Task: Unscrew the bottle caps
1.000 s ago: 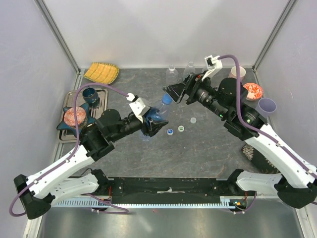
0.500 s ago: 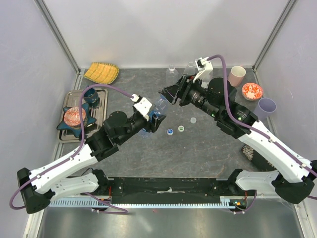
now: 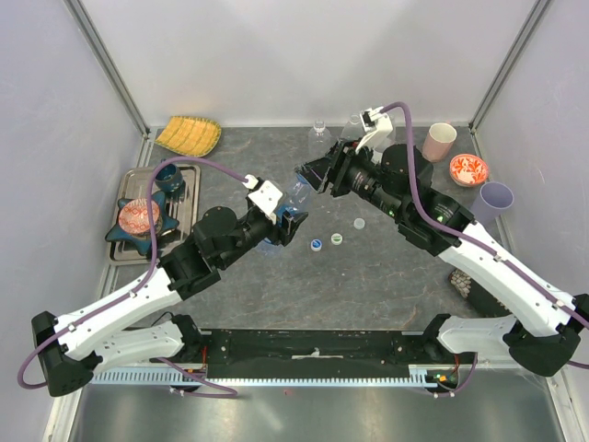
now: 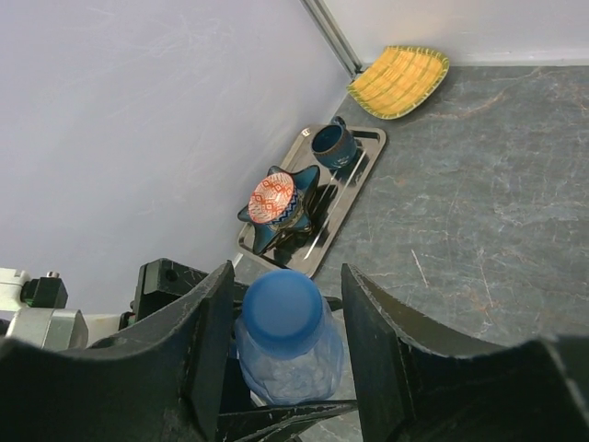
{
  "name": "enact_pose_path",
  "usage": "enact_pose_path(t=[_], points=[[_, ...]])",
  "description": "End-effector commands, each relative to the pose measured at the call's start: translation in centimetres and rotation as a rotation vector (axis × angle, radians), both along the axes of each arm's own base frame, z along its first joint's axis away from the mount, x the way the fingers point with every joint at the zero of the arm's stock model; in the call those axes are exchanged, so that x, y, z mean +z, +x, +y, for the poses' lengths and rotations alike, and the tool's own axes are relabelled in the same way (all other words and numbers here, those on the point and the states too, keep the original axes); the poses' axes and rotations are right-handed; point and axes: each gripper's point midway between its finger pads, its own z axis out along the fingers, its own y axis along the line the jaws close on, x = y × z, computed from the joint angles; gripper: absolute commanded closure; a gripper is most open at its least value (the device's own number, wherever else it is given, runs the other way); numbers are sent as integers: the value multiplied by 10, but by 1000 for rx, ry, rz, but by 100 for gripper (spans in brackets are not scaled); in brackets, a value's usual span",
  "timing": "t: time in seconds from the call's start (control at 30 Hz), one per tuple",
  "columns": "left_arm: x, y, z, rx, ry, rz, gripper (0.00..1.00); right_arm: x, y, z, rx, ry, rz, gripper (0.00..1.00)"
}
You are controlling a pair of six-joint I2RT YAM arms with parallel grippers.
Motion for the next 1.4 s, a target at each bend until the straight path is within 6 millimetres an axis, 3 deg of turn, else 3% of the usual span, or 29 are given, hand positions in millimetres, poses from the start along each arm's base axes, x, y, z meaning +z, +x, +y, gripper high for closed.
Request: enact_pose_path(t=[0.0, 0.43, 0.5, 0.6, 0.73, 0.97, 1.1, 1.13, 1.2, 1.23, 1.3, 1.33, 1.37], points=[[19, 2, 4, 20, -22, -67, 59, 4, 4, -1, -21, 15, -19, 43], [17, 3, 2, 20, -20, -62, 59, -6, 5, 2, -15, -2, -3, 43], [16, 2, 2, 17, -18, -61, 59, -6, 5, 2, -15, 1, -5, 47], [14, 3, 2, 19, -15, -60, 59, -8, 5, 4, -7, -1, -3, 60], [16, 2, 2, 17, -21, -62, 59, -10, 3, 6, 10, -3, -2, 100], [31, -5, 3, -17, -51, -84, 63, -12, -4, 2, 47, -56, -67, 100], [54, -30, -3, -153, -103, -113, 65, 1, -24, 8, 192, -78, -152, 100], [59, -47, -11, -266, -110, -118, 65, 4, -36, 13, 278, -75, -170, 100], [66, -61, -13, -360, -132, -92, 65, 10, -49, 15, 365, -81, -218, 100], [69, -83, -19, -497, -136, -82, 64, 11, -53, 14, 396, -82, -234, 100], [78, -94, -18, -592, -171, -29, 63, 17, -73, 16, 508, -75, -283, 100], [76, -113, -20, -723, -165, 3, 62, 18, -79, 16, 544, -73, -299, 100], [76, -112, -16, -755, -167, 32, 61, 20, -87, 17, 590, -65, -315, 100]])
